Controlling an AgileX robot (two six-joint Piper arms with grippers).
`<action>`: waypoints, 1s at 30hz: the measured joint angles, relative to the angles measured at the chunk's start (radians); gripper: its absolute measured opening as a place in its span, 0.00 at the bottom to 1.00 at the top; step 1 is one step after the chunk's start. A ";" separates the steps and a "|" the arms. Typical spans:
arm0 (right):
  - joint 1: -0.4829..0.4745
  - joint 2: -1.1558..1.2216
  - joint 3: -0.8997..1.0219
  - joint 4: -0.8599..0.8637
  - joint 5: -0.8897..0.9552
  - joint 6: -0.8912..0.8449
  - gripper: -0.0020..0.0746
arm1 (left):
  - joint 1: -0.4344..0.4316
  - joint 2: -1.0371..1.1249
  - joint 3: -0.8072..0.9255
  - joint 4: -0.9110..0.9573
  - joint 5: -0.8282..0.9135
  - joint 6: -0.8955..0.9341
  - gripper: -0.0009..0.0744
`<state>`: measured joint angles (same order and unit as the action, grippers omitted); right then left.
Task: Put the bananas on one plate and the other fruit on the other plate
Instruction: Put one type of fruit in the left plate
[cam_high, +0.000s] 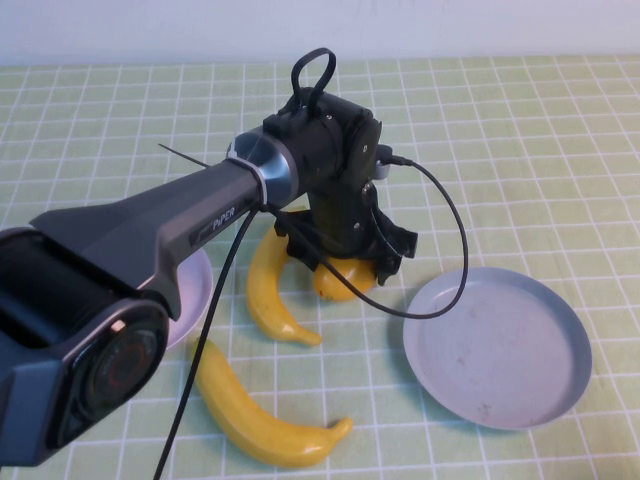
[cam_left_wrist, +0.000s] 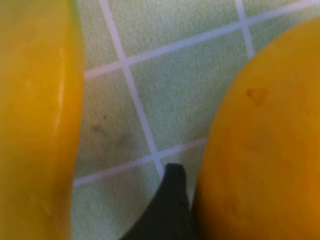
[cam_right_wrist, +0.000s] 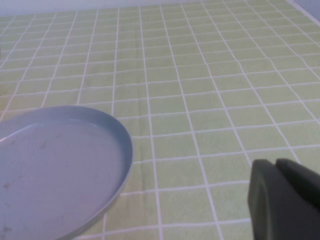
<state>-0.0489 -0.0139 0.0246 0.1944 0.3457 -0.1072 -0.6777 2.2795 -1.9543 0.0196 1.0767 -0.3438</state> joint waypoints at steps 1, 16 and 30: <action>0.000 0.000 0.000 0.000 0.000 0.000 0.01 | 0.000 0.000 0.000 0.000 0.002 0.012 0.78; 0.000 0.000 0.000 0.000 0.000 0.000 0.01 | 0.038 -0.219 0.000 0.126 0.144 0.277 0.73; 0.000 0.000 0.000 0.000 0.000 0.000 0.01 | 0.231 -0.336 0.263 0.314 0.153 0.640 0.73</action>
<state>-0.0489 -0.0139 0.0246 0.1944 0.3457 -0.1072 -0.4466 1.9432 -1.6913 0.3341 1.2301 0.2963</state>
